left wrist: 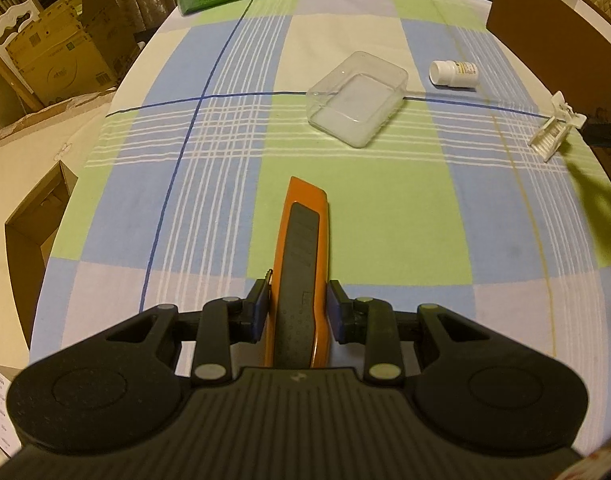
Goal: Organize rigid objects
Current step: 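Grasp the white plastic clip holder with the right gripper while the left holds the knife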
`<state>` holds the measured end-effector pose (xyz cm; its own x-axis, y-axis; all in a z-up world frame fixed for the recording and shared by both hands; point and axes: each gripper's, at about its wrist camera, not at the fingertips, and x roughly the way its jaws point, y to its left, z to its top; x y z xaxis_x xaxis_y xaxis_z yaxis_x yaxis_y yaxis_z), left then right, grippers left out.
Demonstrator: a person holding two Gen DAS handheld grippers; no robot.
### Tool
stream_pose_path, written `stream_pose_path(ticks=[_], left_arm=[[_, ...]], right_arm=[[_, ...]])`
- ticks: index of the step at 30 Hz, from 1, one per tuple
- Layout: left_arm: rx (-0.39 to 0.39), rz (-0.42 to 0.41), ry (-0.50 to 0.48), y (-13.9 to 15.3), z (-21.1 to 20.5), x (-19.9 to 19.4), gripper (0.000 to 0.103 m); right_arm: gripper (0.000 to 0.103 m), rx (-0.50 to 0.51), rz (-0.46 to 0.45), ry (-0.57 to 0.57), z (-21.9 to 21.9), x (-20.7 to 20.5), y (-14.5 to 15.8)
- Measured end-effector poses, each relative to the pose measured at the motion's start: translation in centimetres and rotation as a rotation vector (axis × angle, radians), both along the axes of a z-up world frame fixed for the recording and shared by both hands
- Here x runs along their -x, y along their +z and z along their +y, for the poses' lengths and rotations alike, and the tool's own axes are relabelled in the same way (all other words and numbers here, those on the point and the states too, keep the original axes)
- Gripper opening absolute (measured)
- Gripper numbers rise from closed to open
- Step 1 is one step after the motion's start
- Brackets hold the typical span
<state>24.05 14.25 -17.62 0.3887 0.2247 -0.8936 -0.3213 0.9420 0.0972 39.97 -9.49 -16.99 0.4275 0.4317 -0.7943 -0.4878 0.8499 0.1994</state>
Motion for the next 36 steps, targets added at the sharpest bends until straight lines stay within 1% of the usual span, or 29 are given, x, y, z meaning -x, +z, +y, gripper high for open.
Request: stream_pose_path(ticks=[4,6,9,12,14,15,16,17,18,19,20,22,27,32,33,34,36], left_arm=[[-0.001,0.001,-0.008,0.0,-0.5,-0.1,0.027],[-0.002,0.002,-0.005,-0.1,-0.5,-0.2,0.027],[0.005,-0.001,0.003,-0.1,-0.4,-0.1,0.027],[0.001,-0.006,0.009,-0.1,-0.3,-0.2,0.027],[-0.002,-0.009,0.015,-0.1,-0.3,-0.2,0.027],[-0.003,-0.011,0.021,-0.1,-0.2,-0.2,0.027],[-0.005,-0.013,0.027,-0.1,-0.1,-0.1,0.027],[-0.008,-0.015,0.034,-0.1,0.0,-0.1,0.027],[-0.011,-0.014,0.040,-0.1,0.2,0.0,0.027],[-0.014,-0.014,0.048,-0.1,0.5,0.0,0.027],[-0.015,-0.015,0.056,-0.1,0.8,0.0,0.027],[-0.016,-0.016,0.073,-0.1,1.4,0.1,0.027],[-0.020,-0.019,0.103,-0.1,2.7,0.1,0.027],[-0.021,-0.019,0.096,-0.1,3.1,0.1,0.027],[-0.020,-0.019,0.094,-0.1,3.1,0.1,0.027],[-0.018,-0.019,0.095,-0.1,3.1,0.1,0.027],[-0.015,-0.017,0.097,-0.1,3.1,0.1,0.027]], right_arm=[[0.000,-0.012,0.015,0.024,-0.5,0.8,0.4],[0.000,-0.029,0.038,0.030,-0.9,1.1,0.6],[0.000,-0.048,0.097,-0.001,-1.2,1.1,0.4],[0.000,-0.047,0.121,-0.030,-1.1,0.8,0.1],[0.003,-0.052,0.141,-0.043,-0.9,0.5,-0.2],[0.009,-0.059,0.156,-0.050,-0.8,0.3,-0.4],[0.020,-0.070,0.166,-0.061,-0.7,0.1,-0.5],[0.029,-0.078,0.169,-0.077,-0.6,-0.1,-0.5],[0.049,-0.082,0.166,-0.096,-0.5,-0.3,-0.4],[0.062,-0.083,0.156,-0.113,-0.4,-0.4,-0.3],[0.065,-0.084,0.144,-0.130,-0.2,-0.6,-0.1],[0.065,-0.078,0.134,-0.156,0.2,-1.0,0.1],[0.065,-0.039,0.153,-0.232,1.5,-2.6,-0.6],[0.065,-0.009,0.153,-0.261,2.4,-3.9,-1.6],[0.062,-0.006,0.156,-0.260,2.5,-4.1,-1.8],[0.051,-0.010,0.161,-0.253,2.4,-4.2,-1.9],[0.039,-0.025,0.170,-0.234,2.2,-4.2,-2.0]])
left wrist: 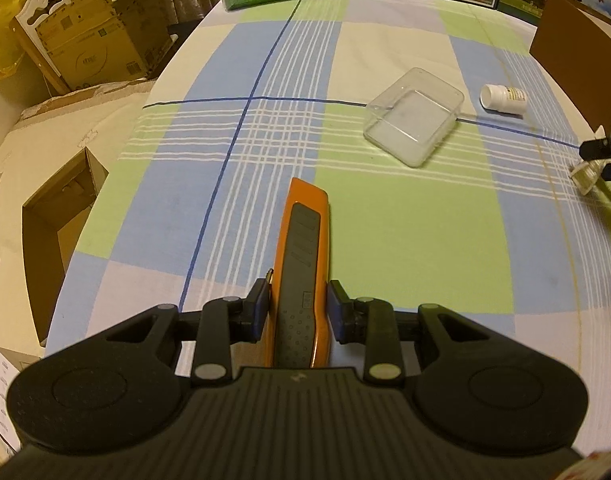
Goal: Organize rigid objects
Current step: 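Grasp the white plastic clip holder with the right gripper while the left holds the knife, then lift the clip holder with the right gripper while the left lifts the knife toward the box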
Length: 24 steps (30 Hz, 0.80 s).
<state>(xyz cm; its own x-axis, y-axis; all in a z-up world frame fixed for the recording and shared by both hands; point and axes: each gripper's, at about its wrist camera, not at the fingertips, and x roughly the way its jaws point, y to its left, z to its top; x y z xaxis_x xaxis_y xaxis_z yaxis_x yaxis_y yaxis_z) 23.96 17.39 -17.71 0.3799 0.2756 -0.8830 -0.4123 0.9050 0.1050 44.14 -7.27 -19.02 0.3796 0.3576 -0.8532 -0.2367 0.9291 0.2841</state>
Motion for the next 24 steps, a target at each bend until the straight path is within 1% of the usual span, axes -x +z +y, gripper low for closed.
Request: stream_pose_path(ticks=[1,2,4,5,6,11,17,21,24], left_arm=[[-0.001,0.003,-0.002,0.0,0.0,0.0,0.027],[-0.001,0.007,-0.004,0.0,-0.1,-0.1,0.027],[-0.002,0.012,-0.008,-0.1,-0.2,-0.1,0.027],[-0.005,0.016,-0.011,-0.2,-0.3,-0.1,0.027],[-0.009,0.017,-0.013,-0.2,-0.4,-0.1,0.027],[0.002,0.023,-0.018,-0.1,-0.9,0.2,0.026],[0.009,0.032,-0.041,-0.1,-2.7,0.7,0.026],[0.037,0.036,-0.079,0.0,-4.7,1.2,0.026],[0.076,0.038,-0.126,0.1,-6.5,1.6,0.026]], right_arm=[[0.035,-0.002,-0.002,0.016,-0.1,0.1,0.0],[0.033,0.002,-0.006,0.039,-0.1,0.1,0.1],[0.025,0.006,-0.008,0.084,-0.2,0.4,0.3],[0.023,0.008,-0.004,0.106,-0.3,0.6,0.3],[0.019,0.011,0.001,0.125,-0.3,0.8,0.4],[0.018,0.040,0.014,0.238,-0.8,2.3,0.7],[0.018,0.076,0.029,0.409,-1.3,5.2,1.0],[0.018,0.077,0.053,0.483,-2.1,7.4,0.9],[0.018,0.088,0.071,0.524,-2.7,9.0,0.7]])
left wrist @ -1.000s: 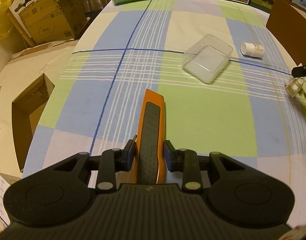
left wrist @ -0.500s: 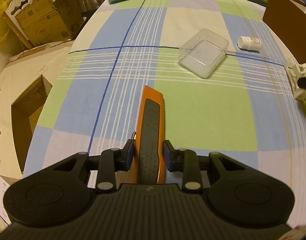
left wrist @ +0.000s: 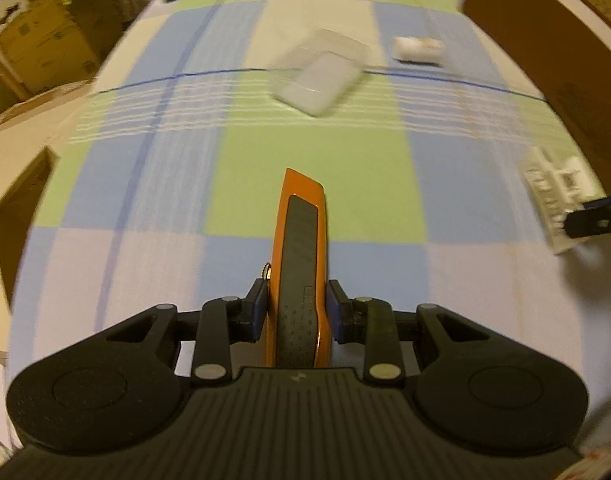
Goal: Organize rigid objects
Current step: 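Lift the clip holder with the right gripper while the left lifts the knife toward the box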
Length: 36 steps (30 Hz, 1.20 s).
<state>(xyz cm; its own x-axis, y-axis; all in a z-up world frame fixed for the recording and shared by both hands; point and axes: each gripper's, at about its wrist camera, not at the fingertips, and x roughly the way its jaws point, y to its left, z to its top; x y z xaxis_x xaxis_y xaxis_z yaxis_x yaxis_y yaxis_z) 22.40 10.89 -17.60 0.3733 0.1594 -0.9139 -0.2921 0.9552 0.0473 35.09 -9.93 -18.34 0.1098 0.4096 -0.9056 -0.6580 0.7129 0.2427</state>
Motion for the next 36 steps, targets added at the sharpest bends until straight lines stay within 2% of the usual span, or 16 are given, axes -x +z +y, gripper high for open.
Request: stream_pose_path(ticks=[5,6,7,9,10,19,24,26,27,36], left_arm=[[-0.017,0.007,-0.040,-0.1,-2.1,-0.1,0.027],[-0.008,0.009,-0.032,-0.2,-2.0,-0.2,0.027],[0.007,0.011,-0.021,-0.2,-1.8,-0.3,0.027],[0.029,0.011,0.001,-0.3,-1.4,-0.3,0.029],[0.030,0.009,0.006,-0.3,-1.3,-0.4,0.029],[0.025,0.009,0.017,-0.5,-1.2,-1.2,0.032],[0.011,0.007,0.005,-0.6,-1.2,-1.5,0.033],[0.008,0.004,-0.005,-0.6,-1.2,-1.5,0.033],[0.006,0.003,-0.008,-0.6,-1.3,-1.4,0.032],[-0.001,-0.004,-0.038,-0.4,-1.8,-1.1,0.031]], right_arm=[[0.021,0.036,-0.019,0.022,-0.1,1.4,-0.2],[0.028,0.042,-0.021,0.021,-0.1,1.5,-0.3],[0.038,0.046,-0.025,0.019,-0.1,1.5,-0.3],[0.051,0.048,-0.047,0.013,0.2,1.6,-0.3],[0.053,0.049,-0.063,0.010,0.2,1.6,-0.1],[0.054,0.058,-0.108,-0.040,1.2,1.3,-0.6],[0.053,0.049,-0.105,-0.056,1.2,1.2,-1.1],[0.046,0.046,-0.110,-0.057,1.1,1.1,-1.2],[0.038,0.046,-0.106,-0.056,1.2,1.1,-1.2],[0.037,0.023,-0.100,-0.049,0.8,1.6,-1.1]])
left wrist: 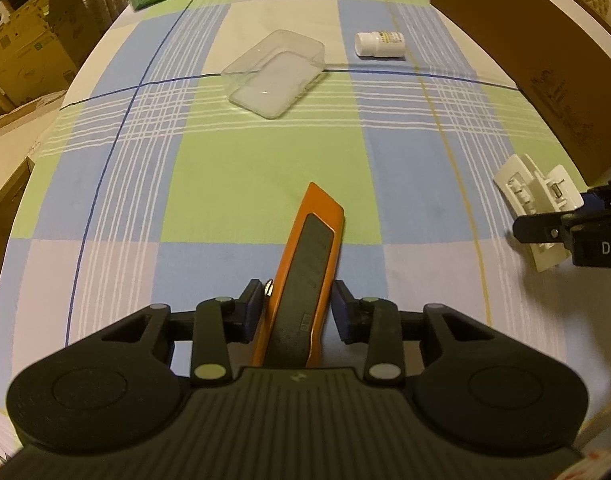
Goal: Organize rigid objects
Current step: 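Lift the clip holder with the right gripper while the left lifts the knife toward the box, then lower the knife with the left gripper into the brown box while the right lowers the clip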
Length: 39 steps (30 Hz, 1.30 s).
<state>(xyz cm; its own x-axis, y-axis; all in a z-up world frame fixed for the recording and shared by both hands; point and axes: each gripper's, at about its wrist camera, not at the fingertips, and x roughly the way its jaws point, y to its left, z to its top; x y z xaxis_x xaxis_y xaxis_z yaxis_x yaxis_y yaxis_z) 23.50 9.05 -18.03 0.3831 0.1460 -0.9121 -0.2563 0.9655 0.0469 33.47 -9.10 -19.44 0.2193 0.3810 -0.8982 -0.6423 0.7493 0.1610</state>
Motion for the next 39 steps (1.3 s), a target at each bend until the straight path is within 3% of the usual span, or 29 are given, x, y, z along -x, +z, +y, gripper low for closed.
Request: stream_pose_path(ticks=[23,39], left_arm=[[-0.031,-0.167,-0.098,5.8,-3.3,-2.0,0.031],[-0.009,-0.252,-0.166,11.2,-5.8,-5.5,0.031]], right_arm=[[0.037,-0.123,-0.042,-0.025,-2.2,0.1,4.5],[0.037,-0.229,-0.126,-0.031,-4.5,-1.3,9.8]])
